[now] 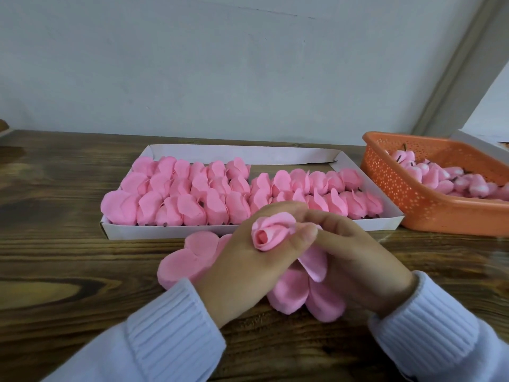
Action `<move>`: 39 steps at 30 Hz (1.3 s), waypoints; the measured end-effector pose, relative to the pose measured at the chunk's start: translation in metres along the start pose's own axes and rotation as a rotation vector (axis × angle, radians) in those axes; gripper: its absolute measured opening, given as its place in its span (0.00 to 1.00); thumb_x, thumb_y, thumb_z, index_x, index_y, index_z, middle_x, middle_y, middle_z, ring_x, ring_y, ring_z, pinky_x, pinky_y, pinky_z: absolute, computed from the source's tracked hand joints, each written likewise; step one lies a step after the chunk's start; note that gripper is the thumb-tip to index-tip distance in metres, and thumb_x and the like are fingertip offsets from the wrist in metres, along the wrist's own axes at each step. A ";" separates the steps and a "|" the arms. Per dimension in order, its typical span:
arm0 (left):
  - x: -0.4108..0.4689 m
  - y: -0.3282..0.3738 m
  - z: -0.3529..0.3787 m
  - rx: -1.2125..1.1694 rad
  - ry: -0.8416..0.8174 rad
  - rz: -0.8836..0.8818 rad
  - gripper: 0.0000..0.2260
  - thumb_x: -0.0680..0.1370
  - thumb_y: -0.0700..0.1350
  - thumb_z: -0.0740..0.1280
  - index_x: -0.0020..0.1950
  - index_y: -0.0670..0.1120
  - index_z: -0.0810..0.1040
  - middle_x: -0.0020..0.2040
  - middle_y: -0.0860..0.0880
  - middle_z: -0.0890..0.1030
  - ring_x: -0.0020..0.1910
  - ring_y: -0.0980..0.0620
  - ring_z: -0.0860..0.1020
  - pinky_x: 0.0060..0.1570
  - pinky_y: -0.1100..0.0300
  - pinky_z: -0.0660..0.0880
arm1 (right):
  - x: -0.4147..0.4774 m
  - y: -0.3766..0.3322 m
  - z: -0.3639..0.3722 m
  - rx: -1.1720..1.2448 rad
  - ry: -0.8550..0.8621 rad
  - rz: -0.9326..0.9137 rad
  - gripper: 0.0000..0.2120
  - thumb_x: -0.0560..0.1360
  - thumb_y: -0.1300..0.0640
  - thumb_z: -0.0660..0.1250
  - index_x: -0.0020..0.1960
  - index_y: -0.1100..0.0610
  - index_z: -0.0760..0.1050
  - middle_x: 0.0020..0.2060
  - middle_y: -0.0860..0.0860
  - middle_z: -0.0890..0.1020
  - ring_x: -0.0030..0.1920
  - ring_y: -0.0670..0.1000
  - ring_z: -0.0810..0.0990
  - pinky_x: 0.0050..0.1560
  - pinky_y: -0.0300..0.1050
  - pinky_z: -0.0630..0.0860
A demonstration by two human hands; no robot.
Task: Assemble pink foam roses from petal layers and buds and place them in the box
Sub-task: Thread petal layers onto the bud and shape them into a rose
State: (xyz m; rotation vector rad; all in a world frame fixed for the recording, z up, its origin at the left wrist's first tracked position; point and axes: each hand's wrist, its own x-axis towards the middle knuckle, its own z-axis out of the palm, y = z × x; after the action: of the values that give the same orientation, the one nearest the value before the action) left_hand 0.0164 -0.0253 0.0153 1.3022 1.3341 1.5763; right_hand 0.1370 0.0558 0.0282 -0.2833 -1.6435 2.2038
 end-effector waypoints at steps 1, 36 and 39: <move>0.000 -0.003 -0.001 -0.002 0.042 -0.009 0.13 0.75 0.51 0.70 0.59 0.56 0.79 0.56 0.57 0.83 0.57 0.59 0.80 0.60 0.54 0.75 | -0.002 -0.001 -0.006 -0.129 0.066 -0.048 0.07 0.73 0.58 0.69 0.49 0.57 0.83 0.43 0.59 0.85 0.46 0.53 0.83 0.50 0.44 0.79; -0.004 0.012 0.001 -0.253 0.047 -0.028 0.13 0.66 0.60 0.64 0.41 0.57 0.84 0.33 0.55 0.84 0.18 0.66 0.73 0.17 0.78 0.63 | -0.002 0.009 -0.015 -0.684 0.354 -0.653 0.14 0.69 0.59 0.65 0.54 0.53 0.72 0.50 0.51 0.79 0.52 0.54 0.78 0.51 0.53 0.74; -0.005 0.017 0.004 -0.233 0.078 -0.037 0.14 0.63 0.62 0.64 0.41 0.59 0.84 0.43 0.51 0.85 0.19 0.66 0.74 0.16 0.76 0.61 | 0.000 0.014 -0.011 -0.467 0.265 -0.450 0.16 0.68 0.57 0.67 0.55 0.57 0.70 0.48 0.48 0.81 0.50 0.50 0.79 0.49 0.43 0.76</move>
State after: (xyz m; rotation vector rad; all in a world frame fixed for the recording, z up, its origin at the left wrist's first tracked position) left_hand 0.0231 -0.0331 0.0300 1.0786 1.1721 1.7148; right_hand 0.1382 0.0620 0.0121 -0.2788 -1.8339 1.3841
